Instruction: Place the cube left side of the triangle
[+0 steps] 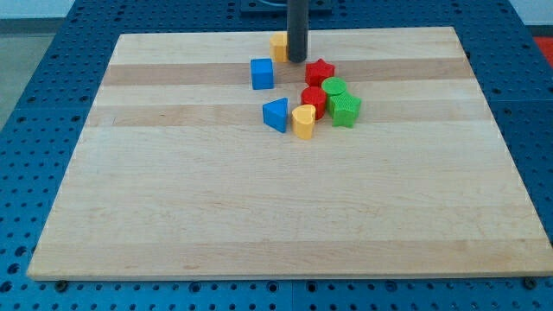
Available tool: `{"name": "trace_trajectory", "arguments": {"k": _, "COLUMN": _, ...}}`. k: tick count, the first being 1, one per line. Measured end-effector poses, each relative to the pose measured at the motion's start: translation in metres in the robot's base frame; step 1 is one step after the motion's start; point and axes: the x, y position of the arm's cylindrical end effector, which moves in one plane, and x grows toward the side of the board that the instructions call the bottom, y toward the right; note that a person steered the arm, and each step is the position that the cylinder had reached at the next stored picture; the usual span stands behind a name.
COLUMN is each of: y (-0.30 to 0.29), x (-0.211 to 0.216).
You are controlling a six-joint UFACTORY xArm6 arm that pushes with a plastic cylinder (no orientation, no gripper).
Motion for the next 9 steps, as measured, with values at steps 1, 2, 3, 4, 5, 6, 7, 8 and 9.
{"name": "trace_trajectory", "arguments": {"k": 1, "y": 0.0, "x": -0.035}}
{"name": "trace_trajectory", "arguments": {"k": 2, "y": -0.002, "x": -0.051}}
{"name": "trace_trajectory", "arguments": {"k": 3, "y": -0.014, "x": -0.051}}
{"name": "trace_trajectory", "arguments": {"k": 4, "y": -0.024, "x": -0.043}}
{"name": "trace_trajectory", "arguments": {"k": 5, "y": -0.024, "x": -0.036}}
{"name": "trace_trajectory", "arguments": {"k": 6, "y": -0.024, "x": -0.03}}
{"name": "trace_trajectory", "arguments": {"k": 7, "y": -0.025, "x": -0.015}}
{"name": "trace_trajectory", "arguments": {"k": 8, "y": -0.03, "x": -0.004}}
{"name": "trace_trajectory", "arguments": {"k": 9, "y": -0.046, "x": -0.004}}
